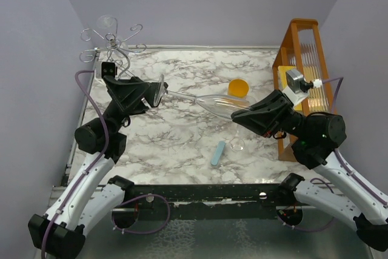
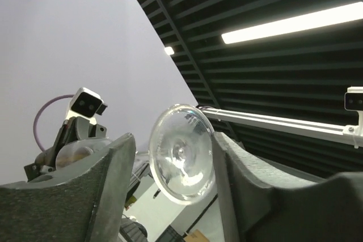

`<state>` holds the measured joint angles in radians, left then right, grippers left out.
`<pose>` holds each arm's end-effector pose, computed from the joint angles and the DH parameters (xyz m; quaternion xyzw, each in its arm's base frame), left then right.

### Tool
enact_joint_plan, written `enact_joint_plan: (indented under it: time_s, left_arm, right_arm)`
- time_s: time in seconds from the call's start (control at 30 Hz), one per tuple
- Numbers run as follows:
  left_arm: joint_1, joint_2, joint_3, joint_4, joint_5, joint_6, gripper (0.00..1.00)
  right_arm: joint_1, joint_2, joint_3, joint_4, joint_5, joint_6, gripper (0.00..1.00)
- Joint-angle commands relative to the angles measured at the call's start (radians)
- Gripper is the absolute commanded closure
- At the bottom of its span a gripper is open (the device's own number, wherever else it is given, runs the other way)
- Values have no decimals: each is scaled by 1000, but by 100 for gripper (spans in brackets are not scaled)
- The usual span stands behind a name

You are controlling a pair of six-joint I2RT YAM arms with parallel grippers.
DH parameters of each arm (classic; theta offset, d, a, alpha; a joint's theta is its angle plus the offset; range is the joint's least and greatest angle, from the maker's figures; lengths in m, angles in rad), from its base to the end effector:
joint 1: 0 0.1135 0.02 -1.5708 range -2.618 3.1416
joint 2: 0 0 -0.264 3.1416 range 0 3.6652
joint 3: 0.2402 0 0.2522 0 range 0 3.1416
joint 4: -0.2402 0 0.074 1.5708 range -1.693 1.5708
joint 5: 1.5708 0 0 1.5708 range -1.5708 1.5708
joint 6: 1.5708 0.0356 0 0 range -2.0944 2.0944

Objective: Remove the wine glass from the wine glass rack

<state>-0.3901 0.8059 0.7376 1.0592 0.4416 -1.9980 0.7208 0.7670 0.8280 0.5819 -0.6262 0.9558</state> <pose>0.1273 -0.0688 0.4359 -0.0553 0.3447 -0.8925 0.2858 0.1012 0.1167 0.4332 -0.2236 0.4551 0.7248 0.4665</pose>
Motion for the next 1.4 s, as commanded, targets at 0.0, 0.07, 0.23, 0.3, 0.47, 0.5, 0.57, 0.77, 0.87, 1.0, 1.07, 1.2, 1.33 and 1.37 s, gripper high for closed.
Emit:
enact_joint_plan:
  time_s: [0.0,0.07,0.23,0.3,0.47,0.5,0.57,0.77,0.87,1.0,1.07,1.2,1.33,1.37]
  left_arm:
    - [2,-62,9,-140,-7,163,34]
    - [2,-84,10,-211,-19,205,22]
    - [3,-141,34,-408,-48,342,3]
    - [2,-171,60,-529,-66,410,1]
    - [3,-226,175,-893,-160,611,1]
    - [2,-237,198,-964,-190,649,1]
    - [2,-261,241,-1092,-256,705,1]
    - [1,-309,333,-1305,-410,821,1]
    - [2,-307,382,-1375,-455,871,1]
    - [2,-306,421,-1414,-482,905,1]
    - [2,-305,429,-1423,-489,913,1]
    - [2,-303,431,-1430,-493,919,2]
    - [3,-300,431,-1442,-492,920,2]
    - [2,-299,432,-1447,-492,920,2]
  right_arm:
    - [-1,-67,43,-86,66,-70,99]
    - [0,-95,45,-133,99,-98,99]
    - [-1,-164,58,-275,216,-165,99]
    - [-1,-184,77,-355,270,-188,99]
    - [-1,-189,141,-592,425,-243,99]
    - [0,-189,152,-633,450,-251,99]
    - [-1,-180,166,-698,493,-269,99]
    - [-1,-94,265,-918,529,-338,99]
    - [-1,-34,329,-1016,498,-395,99]
    - [-1,39,400,-1138,422,-480,99]
    - [0,74,433,-1194,368,-524,99]
    - [0,146,503,-1298,250,-601,99]
    - [0,209,551,-1374,120,-655,99]
    - [0,220,555,-1384,91,-658,99]
